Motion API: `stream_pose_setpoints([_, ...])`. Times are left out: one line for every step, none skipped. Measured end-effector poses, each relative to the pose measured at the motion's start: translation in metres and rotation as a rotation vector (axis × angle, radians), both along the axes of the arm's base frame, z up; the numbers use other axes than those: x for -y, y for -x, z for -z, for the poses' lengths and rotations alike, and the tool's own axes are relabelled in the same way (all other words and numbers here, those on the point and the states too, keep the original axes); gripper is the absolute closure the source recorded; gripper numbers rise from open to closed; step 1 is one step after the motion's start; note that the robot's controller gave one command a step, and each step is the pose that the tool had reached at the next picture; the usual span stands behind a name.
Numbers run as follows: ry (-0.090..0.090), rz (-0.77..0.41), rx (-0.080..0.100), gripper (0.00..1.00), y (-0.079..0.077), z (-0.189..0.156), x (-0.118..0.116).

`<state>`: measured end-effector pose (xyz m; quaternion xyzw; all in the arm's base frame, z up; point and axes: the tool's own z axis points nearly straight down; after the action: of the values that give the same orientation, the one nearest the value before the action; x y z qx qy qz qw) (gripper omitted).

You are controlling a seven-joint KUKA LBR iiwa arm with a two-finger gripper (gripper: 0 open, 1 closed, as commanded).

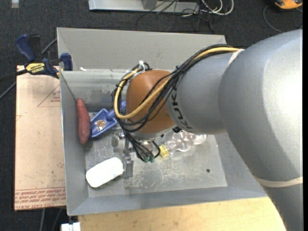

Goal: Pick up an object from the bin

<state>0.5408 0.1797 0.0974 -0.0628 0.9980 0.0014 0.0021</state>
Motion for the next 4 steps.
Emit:
stream_pose_setpoints([0.001,-0.297,-0.002,0.0,0.032,0.024,-0.014])
stream_pose_setpoints([0.0,-0.514,0.003,1.0,0.038,0.023,-0.021])
stream_pose_setpoints([0.0,-0.514,0.003,1.0,0.038,0.024,-0.021])
stream_pose_setpoints([-0.001,-0.484,0.009,1.0,0.016,-0.056,-0.017])
